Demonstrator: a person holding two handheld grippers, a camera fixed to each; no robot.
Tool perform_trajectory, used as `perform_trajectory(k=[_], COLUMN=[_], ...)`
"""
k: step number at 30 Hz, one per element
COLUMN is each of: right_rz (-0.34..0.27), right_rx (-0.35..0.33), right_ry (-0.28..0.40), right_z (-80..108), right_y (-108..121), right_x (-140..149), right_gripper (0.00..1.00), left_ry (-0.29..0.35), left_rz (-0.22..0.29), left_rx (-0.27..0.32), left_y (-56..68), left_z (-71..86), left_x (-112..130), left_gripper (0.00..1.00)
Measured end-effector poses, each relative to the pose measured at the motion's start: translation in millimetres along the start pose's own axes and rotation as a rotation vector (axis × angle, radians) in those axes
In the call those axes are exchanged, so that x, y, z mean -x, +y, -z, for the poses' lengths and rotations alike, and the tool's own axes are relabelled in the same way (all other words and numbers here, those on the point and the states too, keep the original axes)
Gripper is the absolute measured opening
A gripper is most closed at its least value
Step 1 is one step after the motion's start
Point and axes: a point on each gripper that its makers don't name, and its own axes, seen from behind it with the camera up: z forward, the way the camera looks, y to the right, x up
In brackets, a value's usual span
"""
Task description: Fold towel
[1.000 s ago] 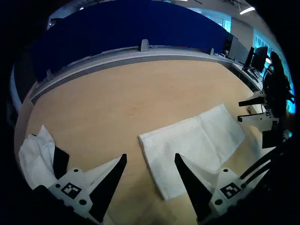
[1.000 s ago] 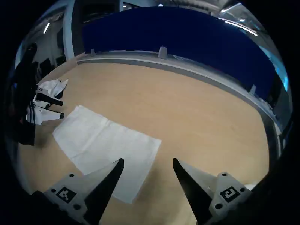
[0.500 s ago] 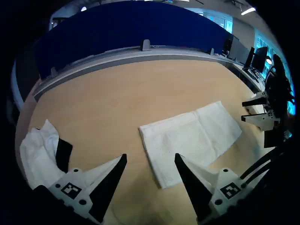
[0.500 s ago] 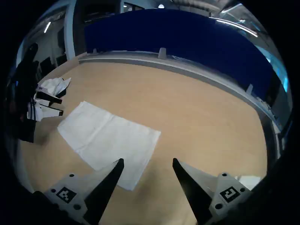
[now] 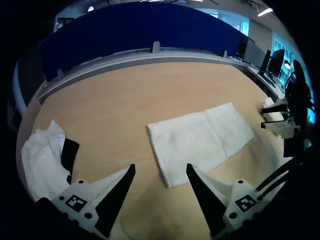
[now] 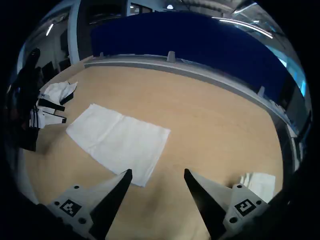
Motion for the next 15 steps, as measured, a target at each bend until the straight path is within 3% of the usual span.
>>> perform_trajectory(k=[15], right_rz=[0.085], right_rx=[-0.066], right_ry=[-0.02], right_z=[-4.6], right_y=[-12.5], right_x=[-1.9], right_gripper=[1.0], left_ry=[0.009], left_rz=[0.042], left_rx=[-0.048], left_y=[-8.1], left_z=[26.9], left_x=[19.6], left_gripper=[0.95])
